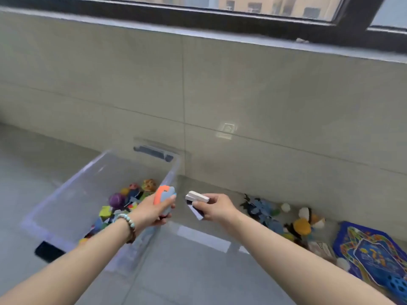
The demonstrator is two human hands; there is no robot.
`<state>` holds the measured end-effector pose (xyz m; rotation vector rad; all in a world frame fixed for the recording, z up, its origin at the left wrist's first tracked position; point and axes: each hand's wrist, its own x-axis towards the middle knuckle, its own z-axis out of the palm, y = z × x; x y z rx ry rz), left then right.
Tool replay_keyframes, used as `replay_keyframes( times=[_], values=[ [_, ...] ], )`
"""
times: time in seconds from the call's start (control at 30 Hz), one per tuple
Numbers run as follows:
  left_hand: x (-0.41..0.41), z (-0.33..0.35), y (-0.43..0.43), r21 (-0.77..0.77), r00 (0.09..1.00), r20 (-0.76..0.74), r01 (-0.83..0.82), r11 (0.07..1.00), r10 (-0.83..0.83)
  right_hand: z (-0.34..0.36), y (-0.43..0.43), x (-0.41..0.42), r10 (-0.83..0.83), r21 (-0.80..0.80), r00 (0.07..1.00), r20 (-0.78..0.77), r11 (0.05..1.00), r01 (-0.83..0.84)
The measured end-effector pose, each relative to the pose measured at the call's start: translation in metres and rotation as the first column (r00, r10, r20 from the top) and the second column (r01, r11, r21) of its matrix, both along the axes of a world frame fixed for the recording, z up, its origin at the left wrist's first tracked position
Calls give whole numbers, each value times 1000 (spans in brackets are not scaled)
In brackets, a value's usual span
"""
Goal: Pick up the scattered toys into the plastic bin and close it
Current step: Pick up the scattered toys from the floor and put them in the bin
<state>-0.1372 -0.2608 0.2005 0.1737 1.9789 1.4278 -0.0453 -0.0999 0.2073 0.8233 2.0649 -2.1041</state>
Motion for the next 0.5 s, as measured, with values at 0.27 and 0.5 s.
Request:
replay_keyframes(
  times=[0.27, 0.5],
  values=[
    [-52, -5, -104, 47, 965, 174, -208, 977, 197, 1, -102, -81, 57, -333, 998, 14, 942, -49],
    [-54, -5, -82, -64, 997, -20, -72, 995, 71, -18, -21, -35, 163, -152, 980, 113, 978, -145]
  ],
)
